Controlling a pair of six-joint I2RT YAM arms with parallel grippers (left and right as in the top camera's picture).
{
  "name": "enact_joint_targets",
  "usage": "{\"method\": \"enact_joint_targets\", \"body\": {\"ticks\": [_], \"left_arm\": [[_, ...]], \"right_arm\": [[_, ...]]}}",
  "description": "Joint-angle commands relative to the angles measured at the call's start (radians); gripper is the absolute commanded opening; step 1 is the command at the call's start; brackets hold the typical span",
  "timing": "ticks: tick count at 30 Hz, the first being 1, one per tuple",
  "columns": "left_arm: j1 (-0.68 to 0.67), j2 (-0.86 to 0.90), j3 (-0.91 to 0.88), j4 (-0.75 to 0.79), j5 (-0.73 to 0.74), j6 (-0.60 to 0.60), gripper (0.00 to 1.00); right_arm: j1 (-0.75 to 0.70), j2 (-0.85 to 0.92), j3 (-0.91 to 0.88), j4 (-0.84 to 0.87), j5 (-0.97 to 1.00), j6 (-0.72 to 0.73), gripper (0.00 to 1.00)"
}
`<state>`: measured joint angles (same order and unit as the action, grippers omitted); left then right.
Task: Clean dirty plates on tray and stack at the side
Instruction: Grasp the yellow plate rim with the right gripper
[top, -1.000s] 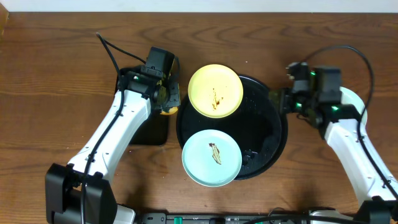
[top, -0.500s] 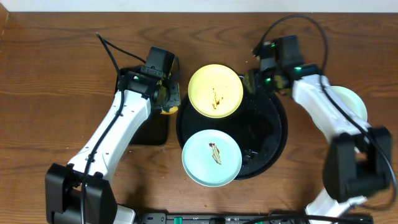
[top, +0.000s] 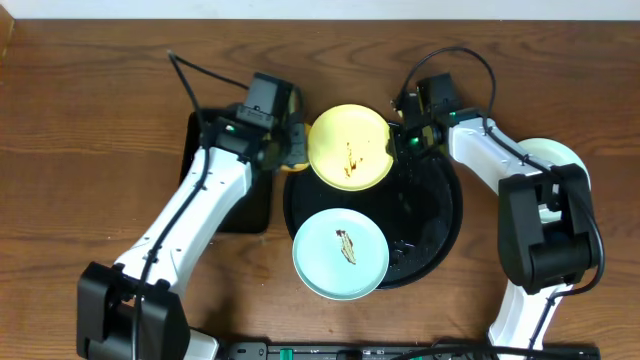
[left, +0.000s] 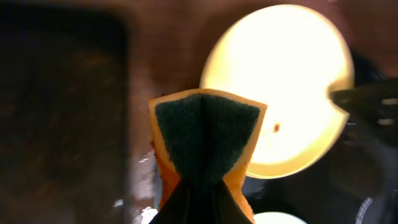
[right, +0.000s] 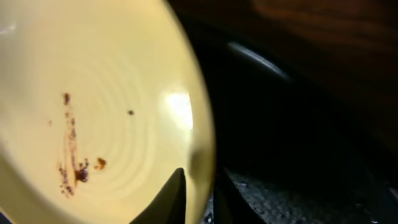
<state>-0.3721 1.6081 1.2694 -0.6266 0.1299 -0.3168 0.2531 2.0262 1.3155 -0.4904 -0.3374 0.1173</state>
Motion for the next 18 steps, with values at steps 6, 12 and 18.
{"method": "enact_joint_targets", "body": {"ticks": [6, 12, 18], "left_arm": [[-0.086, 0.063, -0.002, 0.054, 0.032, 0.005, 0.08], [-0.148, 0.147, -0.002, 0.106, 0.035, 0.004, 0.08], [-0.215, 0.217, -0.002, 0.163, 0.046, 0.001, 0.08]], "right_arm": [[0.037, 0.010, -0.001, -0.105, 0.025, 0.037, 0.01], [0.036, 0.010, -0.001, -0.153, 0.076, 0.074, 0.01], [0.036, 0.010, -0.001, -0.152, 0.076, 0.085, 0.01]]}}
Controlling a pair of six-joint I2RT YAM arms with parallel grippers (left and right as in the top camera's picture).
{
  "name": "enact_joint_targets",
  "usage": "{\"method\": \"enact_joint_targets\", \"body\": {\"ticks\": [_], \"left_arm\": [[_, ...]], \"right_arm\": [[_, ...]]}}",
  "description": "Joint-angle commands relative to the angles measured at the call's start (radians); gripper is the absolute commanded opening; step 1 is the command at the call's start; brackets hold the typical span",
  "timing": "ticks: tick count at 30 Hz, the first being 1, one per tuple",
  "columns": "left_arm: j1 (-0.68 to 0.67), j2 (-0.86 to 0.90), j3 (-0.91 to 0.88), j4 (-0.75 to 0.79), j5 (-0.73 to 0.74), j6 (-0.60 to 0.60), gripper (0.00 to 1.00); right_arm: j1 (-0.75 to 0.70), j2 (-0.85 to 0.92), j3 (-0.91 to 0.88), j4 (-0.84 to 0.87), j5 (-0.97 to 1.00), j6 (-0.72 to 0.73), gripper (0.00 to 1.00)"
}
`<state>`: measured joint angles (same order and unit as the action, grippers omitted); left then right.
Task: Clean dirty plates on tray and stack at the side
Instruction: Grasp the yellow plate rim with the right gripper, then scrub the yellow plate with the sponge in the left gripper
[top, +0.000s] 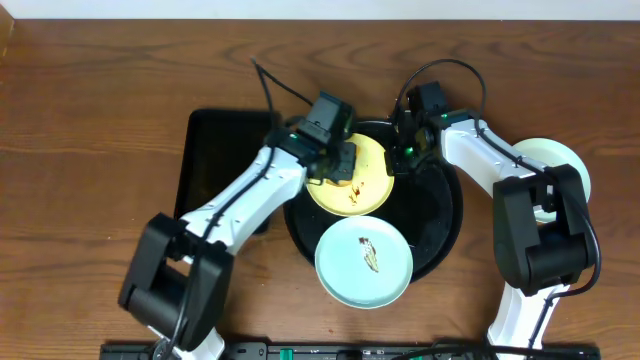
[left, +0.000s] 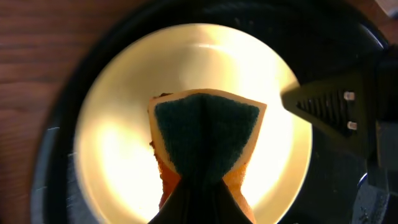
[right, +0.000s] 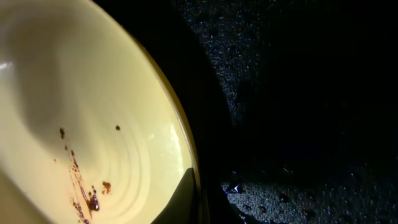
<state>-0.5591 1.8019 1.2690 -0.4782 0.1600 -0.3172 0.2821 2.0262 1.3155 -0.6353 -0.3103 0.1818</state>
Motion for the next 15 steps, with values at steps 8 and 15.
{"method": "enact_joint_targets", "body": {"ticks": [8, 15], "left_arm": [[-0.100, 0.096, -0.002, 0.028, 0.016, 0.002, 0.08], [-0.128, 0.160, -0.002, 0.044, 0.016, 0.002, 0.08]], "right_arm": [[0.007, 0.010, -0.001, -0.010, 0.049, 0.020, 0.01], [0.007, 0.010, -0.001, -0.009, 0.049, 0.020, 0.01]]}}
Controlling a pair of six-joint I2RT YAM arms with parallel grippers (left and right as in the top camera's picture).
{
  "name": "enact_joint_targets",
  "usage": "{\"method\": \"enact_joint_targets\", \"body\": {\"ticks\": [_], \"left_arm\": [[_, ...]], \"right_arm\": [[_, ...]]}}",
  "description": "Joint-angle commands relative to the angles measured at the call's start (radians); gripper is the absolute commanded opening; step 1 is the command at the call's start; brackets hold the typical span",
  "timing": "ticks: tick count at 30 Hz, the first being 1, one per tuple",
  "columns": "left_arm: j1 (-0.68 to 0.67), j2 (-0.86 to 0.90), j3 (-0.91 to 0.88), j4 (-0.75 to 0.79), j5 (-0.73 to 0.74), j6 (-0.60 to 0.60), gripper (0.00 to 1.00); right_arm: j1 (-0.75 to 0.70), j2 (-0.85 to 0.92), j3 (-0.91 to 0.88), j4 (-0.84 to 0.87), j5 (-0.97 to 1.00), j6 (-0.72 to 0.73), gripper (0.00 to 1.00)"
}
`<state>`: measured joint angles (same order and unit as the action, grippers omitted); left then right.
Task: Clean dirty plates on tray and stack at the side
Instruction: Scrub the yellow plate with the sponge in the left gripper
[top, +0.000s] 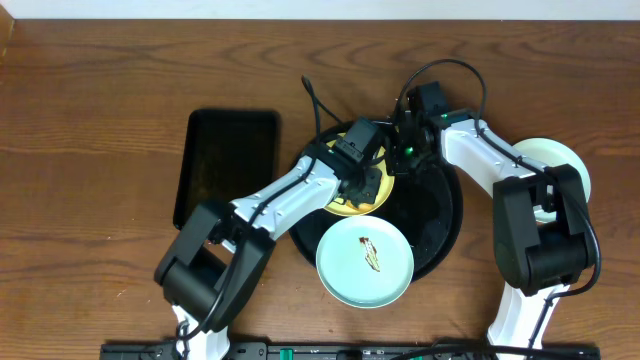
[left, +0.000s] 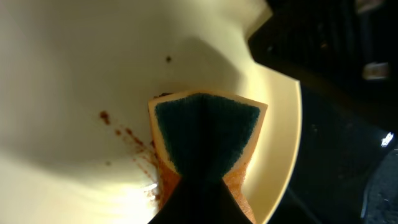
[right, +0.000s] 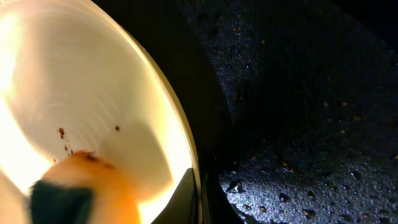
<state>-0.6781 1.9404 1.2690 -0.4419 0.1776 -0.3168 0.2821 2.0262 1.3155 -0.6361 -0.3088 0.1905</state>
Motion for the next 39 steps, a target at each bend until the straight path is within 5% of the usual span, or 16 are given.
{"method": "enact_joint_targets", "body": {"ticks": [1, 11, 20, 29, 34, 39], "left_arm": [[-0.012, 0.033, -0.002, 0.014, -0.002, 0.002, 0.08], [0.051, 0.098, -0.002, 0.035, -0.200, -0.011, 0.08], [0.174, 0.098, -0.002, 0.046, -0.216, -0.051, 0.08], [0.155, 0.098, -0.002, -0.185, 0.030, -0.022, 0.07], [0.112, 0.098, -0.002, -0.148, 0.266, 0.098, 0.08], [0.083, 0.098, -0.002, -0.071, 0.261, 0.121, 0.08]], "right_arm": [[0.007, 0.010, -0.001, -0.008, 0.047, 0.011, 0.01], [0.007, 0.010, -0.001, -0.021, 0.047, 0.011, 0.01], [0.007, 0.010, -0.001, -0.024, 0.047, 0.011, 0.01], [0.007, 0.010, -0.001, -0.032, 0.050, 0.011, 0.01], [0.007, 0.010, -0.001, -0.047, 0.074, 0.011, 0.01], [0.007, 0.010, -0.001, -0.050, 0.074, 0.011, 0.01]]}}
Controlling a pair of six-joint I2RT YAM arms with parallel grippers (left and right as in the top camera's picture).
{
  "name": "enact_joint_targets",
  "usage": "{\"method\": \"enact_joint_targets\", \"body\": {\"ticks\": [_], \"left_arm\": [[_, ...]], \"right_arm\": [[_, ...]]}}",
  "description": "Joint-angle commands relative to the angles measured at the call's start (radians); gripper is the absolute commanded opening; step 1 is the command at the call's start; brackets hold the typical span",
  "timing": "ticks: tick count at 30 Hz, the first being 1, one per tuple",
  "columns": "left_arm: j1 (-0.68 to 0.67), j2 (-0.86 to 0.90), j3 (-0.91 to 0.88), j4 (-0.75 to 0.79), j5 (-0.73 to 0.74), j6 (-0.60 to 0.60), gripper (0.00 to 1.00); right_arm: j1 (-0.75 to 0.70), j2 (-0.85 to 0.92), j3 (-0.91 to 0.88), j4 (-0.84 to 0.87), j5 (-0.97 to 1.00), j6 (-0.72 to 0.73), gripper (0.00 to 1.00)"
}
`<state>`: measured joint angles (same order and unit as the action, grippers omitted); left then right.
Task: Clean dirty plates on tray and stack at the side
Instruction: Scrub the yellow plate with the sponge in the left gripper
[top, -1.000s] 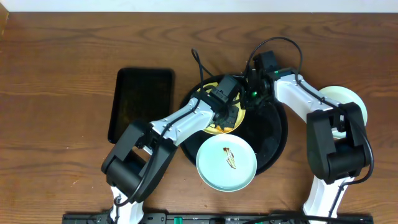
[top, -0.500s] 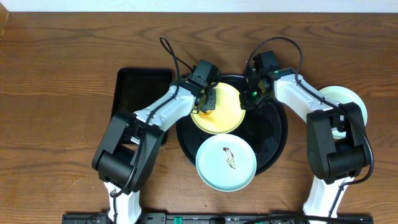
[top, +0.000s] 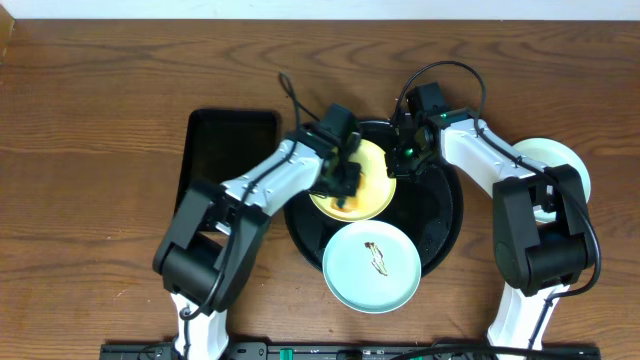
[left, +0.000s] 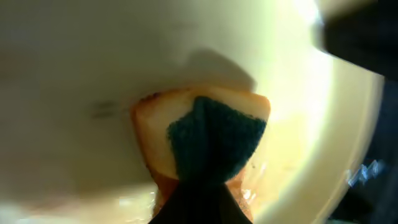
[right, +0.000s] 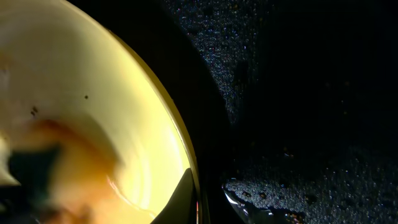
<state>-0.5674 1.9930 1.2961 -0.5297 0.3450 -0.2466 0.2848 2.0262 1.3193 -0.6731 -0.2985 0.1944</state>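
Note:
A yellow plate (top: 368, 180) lies on the round black tray (top: 440, 215). My left gripper (top: 338, 178) is shut on an orange sponge with a green scouring face (left: 214, 134), pressed flat onto the yellow plate (left: 93, 56). My right gripper (top: 396, 163) is shut on the yellow plate's right rim (right: 180, 146). A blurred sponge (right: 37, 168) and small dark specks show on the plate in the right wrist view. A light blue plate (top: 372, 266) with a brown smear lies at the tray's front edge.
A rectangular black tray (top: 225, 150) lies left of the round tray. A pale plate (top: 555, 158) rests on the table at the far right, partly under my right arm. Cables loop above both arms.
My left gripper with the sponge has shifted left and lower on the yellow plate. The brown streak seen beside the sponge no longer shows. The blue plate sits slightly lower. My right gripper holds as before.
My left gripper held the sponge beside the raised yellow plate, which my right gripper gripped by the rim. Then the plate lay lower over the tray with the sponge above it. Then the sponge pressed on the stains, and now it sits further left with streaks gone.

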Motion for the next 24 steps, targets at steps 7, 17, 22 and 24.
{"method": "enact_joint_targets", "body": {"ticks": [7, 17, 22, 24], "left_arm": [[0.033, 0.045, -0.029, 0.035, -0.150, -0.048, 0.07], [0.182, -0.046, -0.027, 0.031, -0.172, -0.006, 0.08], [0.183, -0.182, -0.027, -0.030, -0.174, 0.037, 0.07], [0.187, -0.233, -0.027, -0.061, -0.175, 0.036, 0.07]], "right_arm": [[0.005, 0.010, -0.005, -0.011, 0.064, 0.008, 0.01], [0.004, 0.010, -0.005, -0.009, 0.067, 0.007, 0.06], [0.004, 0.010, -0.005, 0.006, 0.066, 0.007, 0.18], [0.004, 0.010, -0.005, 0.014, 0.066, 0.007, 0.07]]}}
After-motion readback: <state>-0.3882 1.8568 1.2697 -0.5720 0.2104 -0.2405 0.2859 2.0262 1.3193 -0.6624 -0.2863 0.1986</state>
